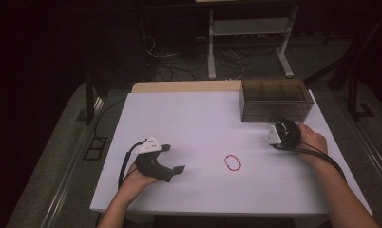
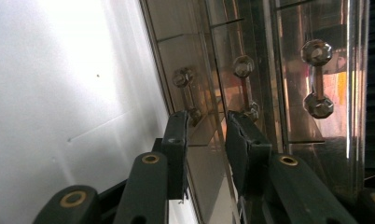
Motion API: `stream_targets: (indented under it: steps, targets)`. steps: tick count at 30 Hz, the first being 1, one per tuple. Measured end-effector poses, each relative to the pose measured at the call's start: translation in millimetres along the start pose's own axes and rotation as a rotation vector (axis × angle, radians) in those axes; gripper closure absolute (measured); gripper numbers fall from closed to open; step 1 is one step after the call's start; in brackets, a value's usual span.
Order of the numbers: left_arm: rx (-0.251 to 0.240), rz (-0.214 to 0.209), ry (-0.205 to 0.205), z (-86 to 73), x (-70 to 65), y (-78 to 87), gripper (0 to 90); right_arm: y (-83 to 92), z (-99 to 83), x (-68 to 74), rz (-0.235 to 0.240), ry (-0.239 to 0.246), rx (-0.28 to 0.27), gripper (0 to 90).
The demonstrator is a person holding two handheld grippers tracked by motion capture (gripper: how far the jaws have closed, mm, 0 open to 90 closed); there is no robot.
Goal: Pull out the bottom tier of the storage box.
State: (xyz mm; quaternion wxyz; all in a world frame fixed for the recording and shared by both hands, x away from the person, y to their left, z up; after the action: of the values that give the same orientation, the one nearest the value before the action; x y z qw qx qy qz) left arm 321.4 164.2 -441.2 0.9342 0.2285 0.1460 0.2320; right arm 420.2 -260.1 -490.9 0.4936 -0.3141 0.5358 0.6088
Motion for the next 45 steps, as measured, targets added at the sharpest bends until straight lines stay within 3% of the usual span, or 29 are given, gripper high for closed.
stream_targets:
  steps: [26,39,45]
  targets:
    - [0.002,0.0,0.002,-0.4,-0.1,0.3,0.0,-8.6,-3.8,5.2,0.009,0.018,0.008,75.6]
    - [0.003,0.001,0.003,-0.5,0.6,0.0,0.0,-16.6,-0.5,8.7,-0.006,0.09,-0.007,75.6]
    - [0.001,0.002,0.003,-0.5,0.7,0.1,0.0,-19.7,0.0,8.9,-0.008,0.099,-0.004,75.6]
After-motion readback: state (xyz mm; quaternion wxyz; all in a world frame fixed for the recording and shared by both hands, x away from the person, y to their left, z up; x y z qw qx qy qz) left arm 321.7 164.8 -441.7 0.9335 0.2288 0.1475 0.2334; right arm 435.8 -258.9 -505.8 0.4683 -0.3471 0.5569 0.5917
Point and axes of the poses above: each handheld gripper's, and its own axes: y roughly backward along the jaws, z roughly out of its top, x roughly to its left, the point moved 4 cm from there along -y, roughly forward along the jaws, and after that the axes turned 2 degrees about -z, right-handed, at the moved point
